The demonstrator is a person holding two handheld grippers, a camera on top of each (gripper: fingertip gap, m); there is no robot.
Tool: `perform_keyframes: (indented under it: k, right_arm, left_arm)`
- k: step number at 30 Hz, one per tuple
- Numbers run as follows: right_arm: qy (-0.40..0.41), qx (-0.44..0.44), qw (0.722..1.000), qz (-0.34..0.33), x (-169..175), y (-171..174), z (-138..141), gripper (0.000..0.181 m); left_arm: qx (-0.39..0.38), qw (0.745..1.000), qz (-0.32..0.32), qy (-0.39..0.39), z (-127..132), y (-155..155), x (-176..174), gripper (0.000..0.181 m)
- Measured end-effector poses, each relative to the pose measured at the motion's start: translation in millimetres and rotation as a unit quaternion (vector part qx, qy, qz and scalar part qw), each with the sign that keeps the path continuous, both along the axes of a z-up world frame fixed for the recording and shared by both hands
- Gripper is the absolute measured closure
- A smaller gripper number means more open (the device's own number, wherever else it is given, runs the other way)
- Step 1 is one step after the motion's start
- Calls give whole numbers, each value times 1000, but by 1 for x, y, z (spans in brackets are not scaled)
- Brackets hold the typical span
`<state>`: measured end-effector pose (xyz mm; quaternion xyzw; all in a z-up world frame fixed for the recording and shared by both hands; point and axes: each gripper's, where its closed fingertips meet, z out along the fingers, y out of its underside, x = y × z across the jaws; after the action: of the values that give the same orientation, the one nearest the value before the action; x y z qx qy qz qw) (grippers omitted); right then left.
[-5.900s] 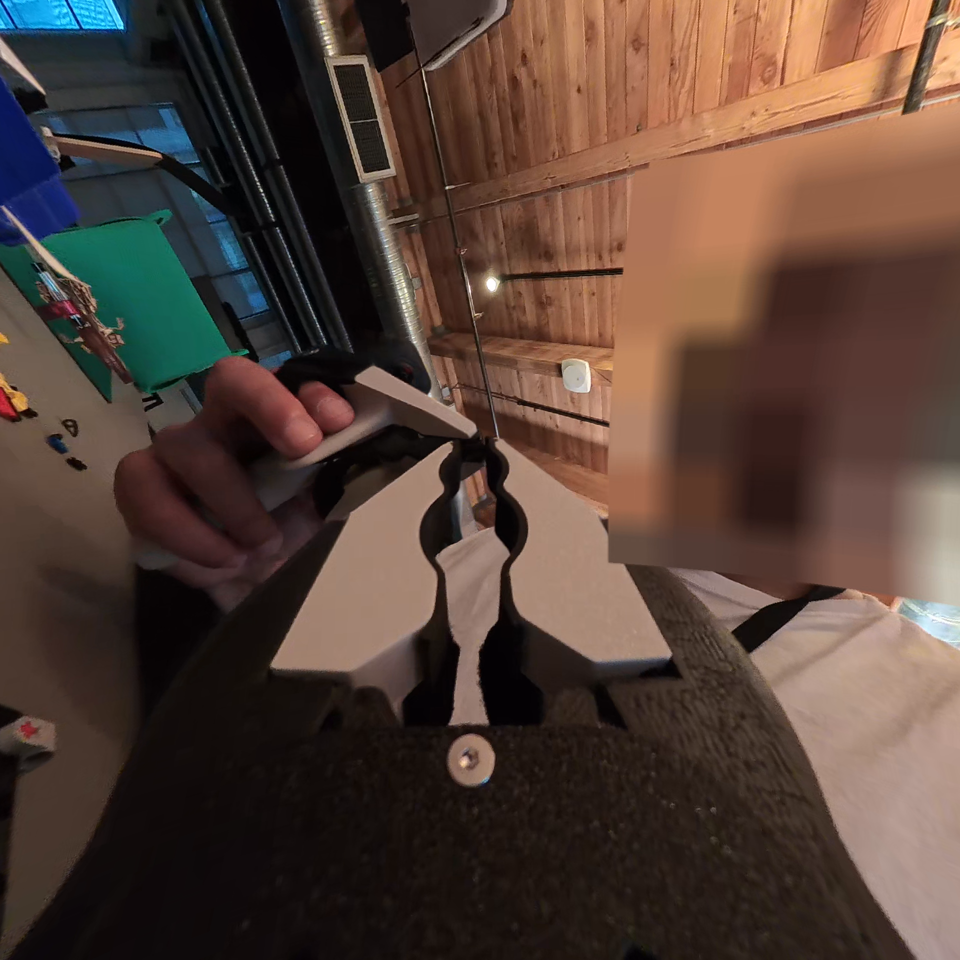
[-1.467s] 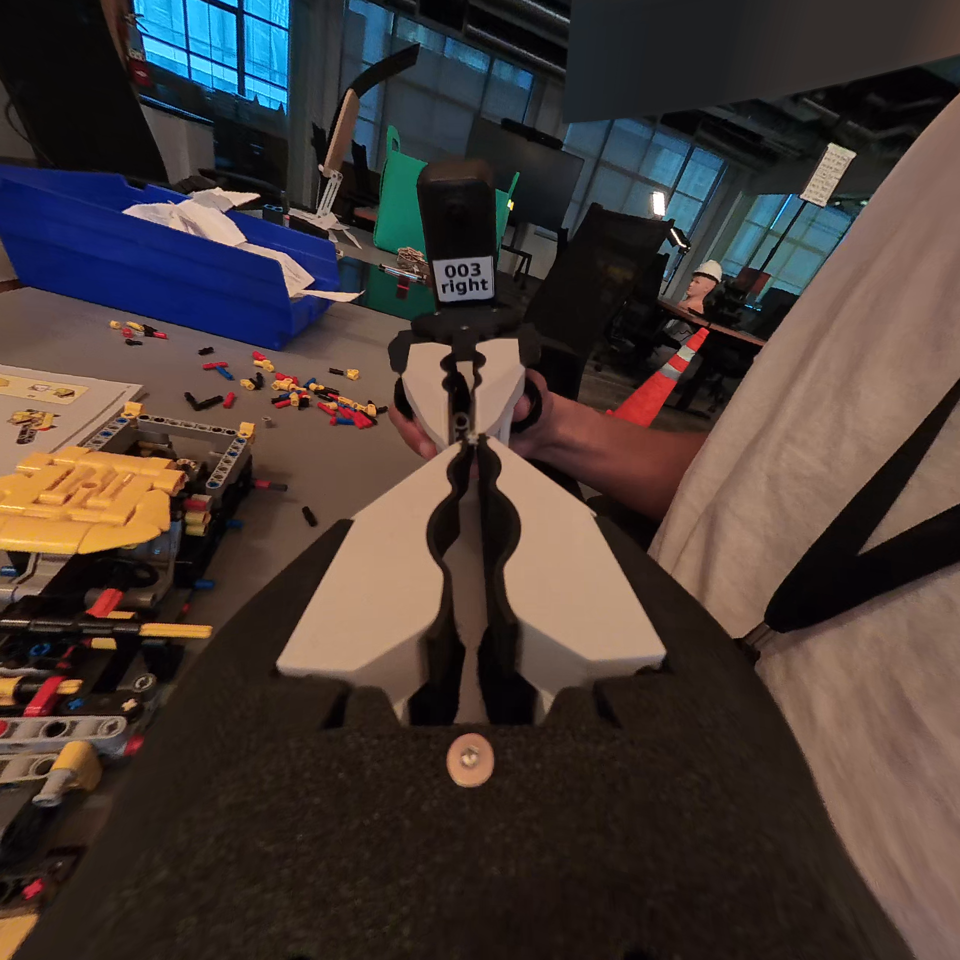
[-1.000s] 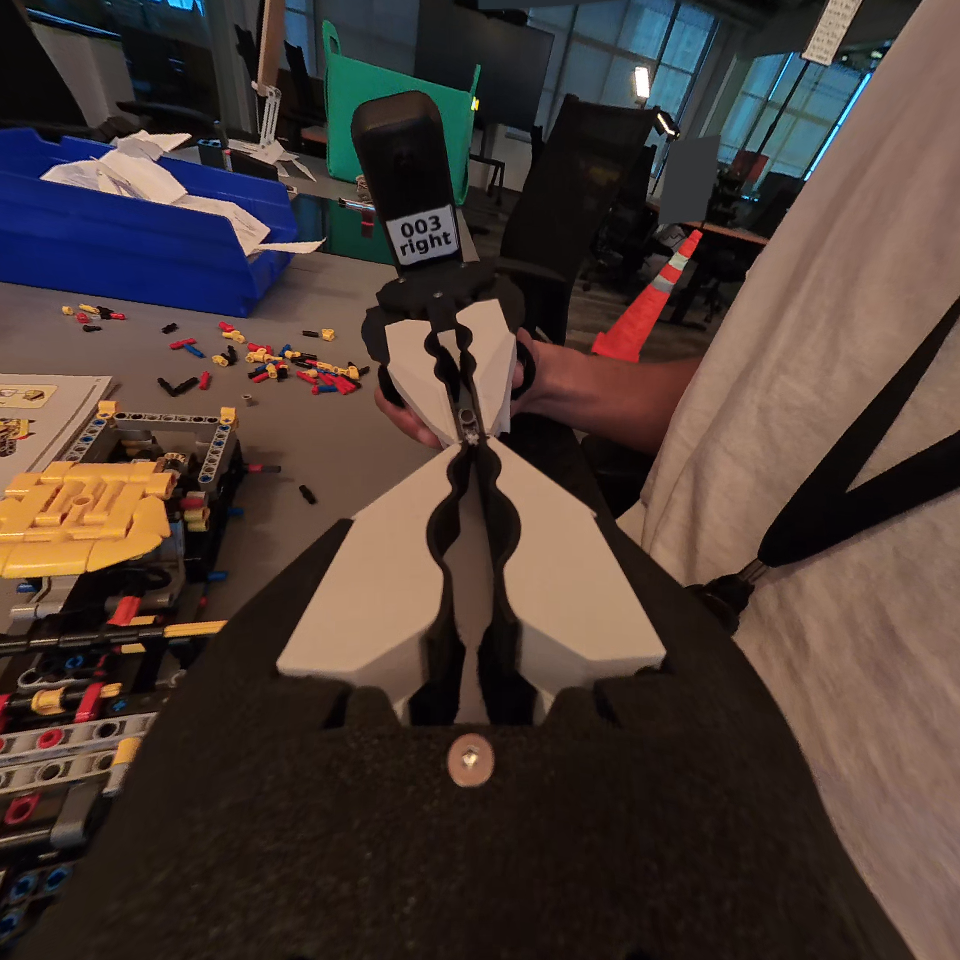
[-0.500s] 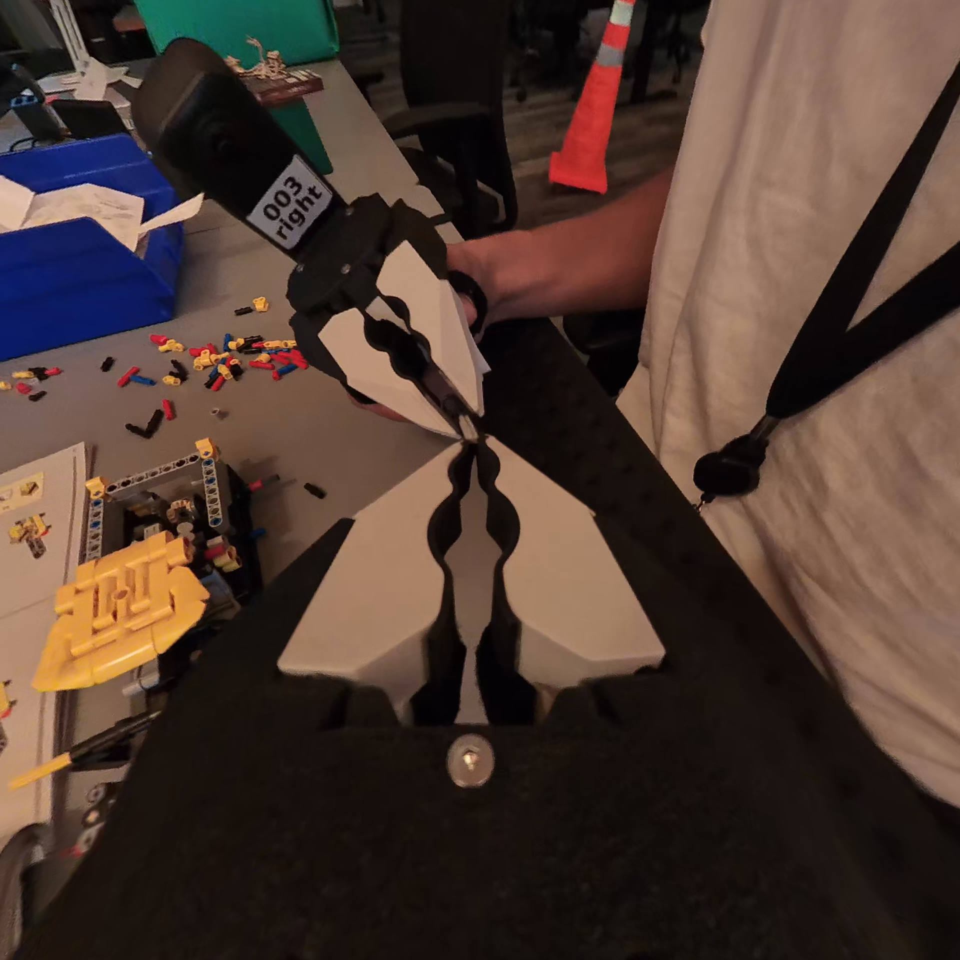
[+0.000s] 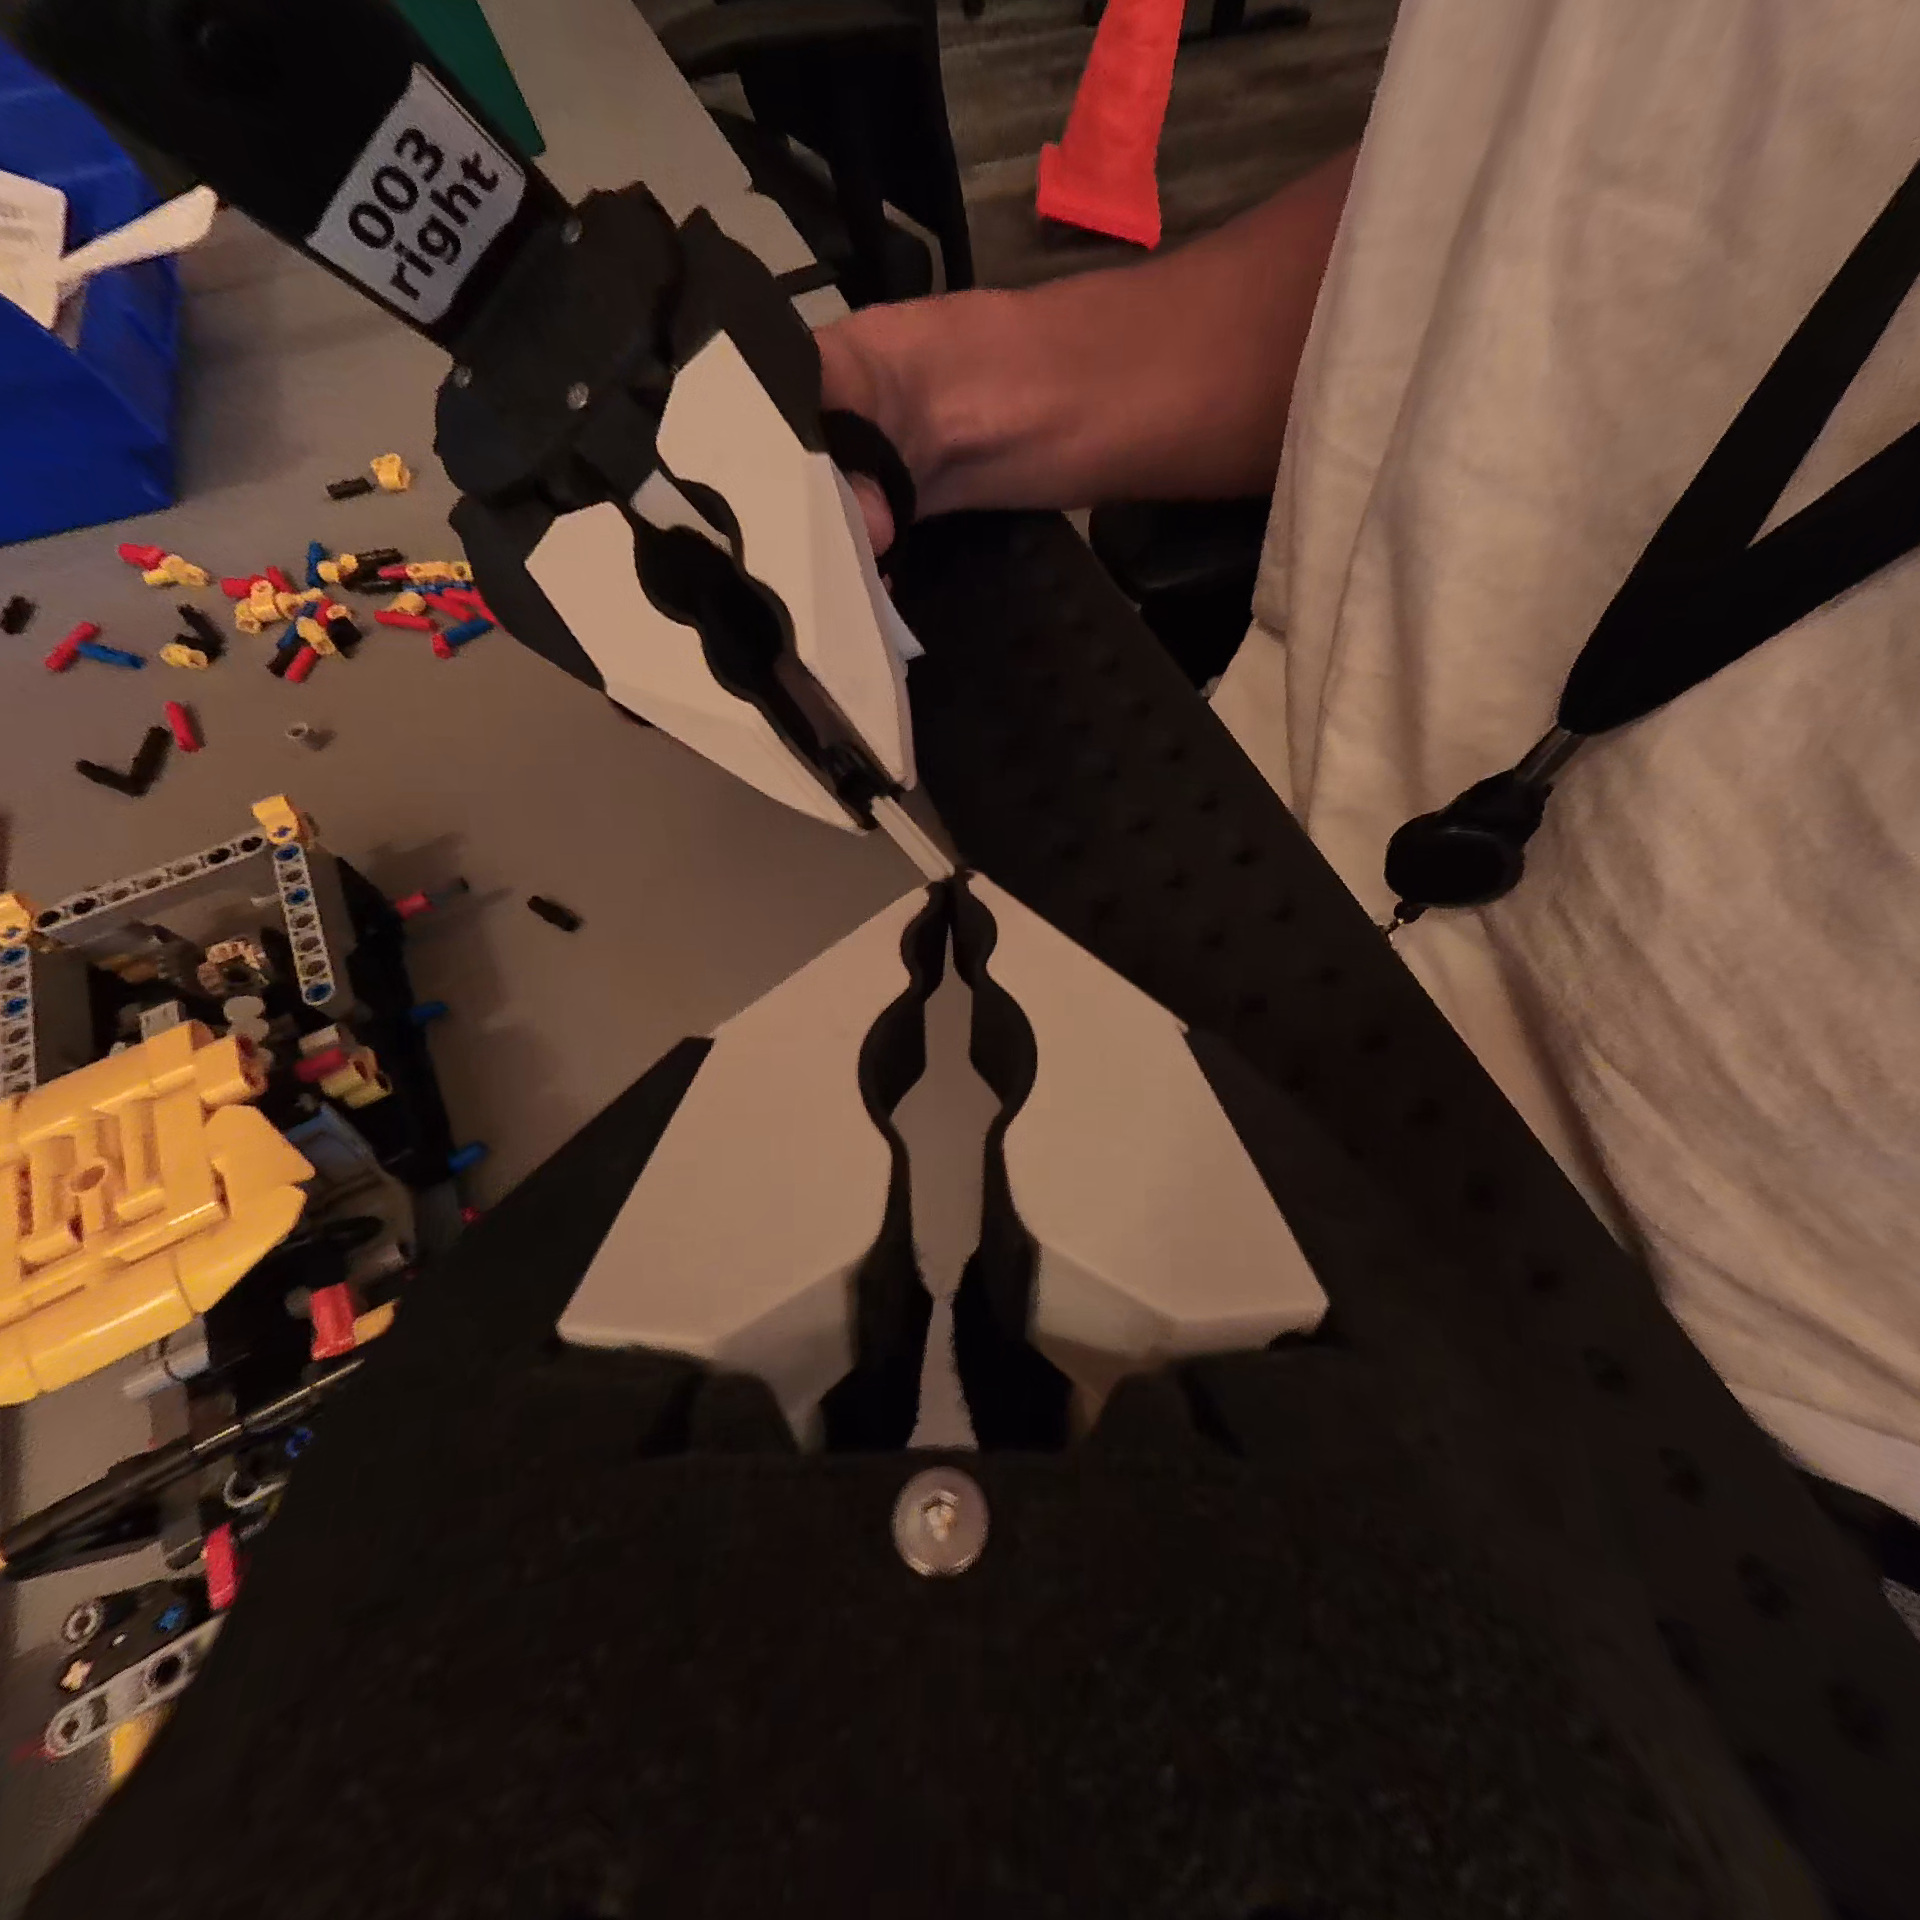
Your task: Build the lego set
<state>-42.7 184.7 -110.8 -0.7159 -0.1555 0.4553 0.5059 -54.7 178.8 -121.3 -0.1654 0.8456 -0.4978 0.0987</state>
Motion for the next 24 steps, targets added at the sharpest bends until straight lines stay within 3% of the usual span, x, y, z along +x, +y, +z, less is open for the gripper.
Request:
perform_keyframes:
  k: [8,24]
  right_arm:
    - [-4,-19,999,31,-5,-7,-9,175]
    - [0,-16,1000,10,2,-3,-8,175]
  left_arm:
    - [-49,998,-17,25,0,-4,-2,181]
    - [-81,995,43,39,-1,-4,10,173]
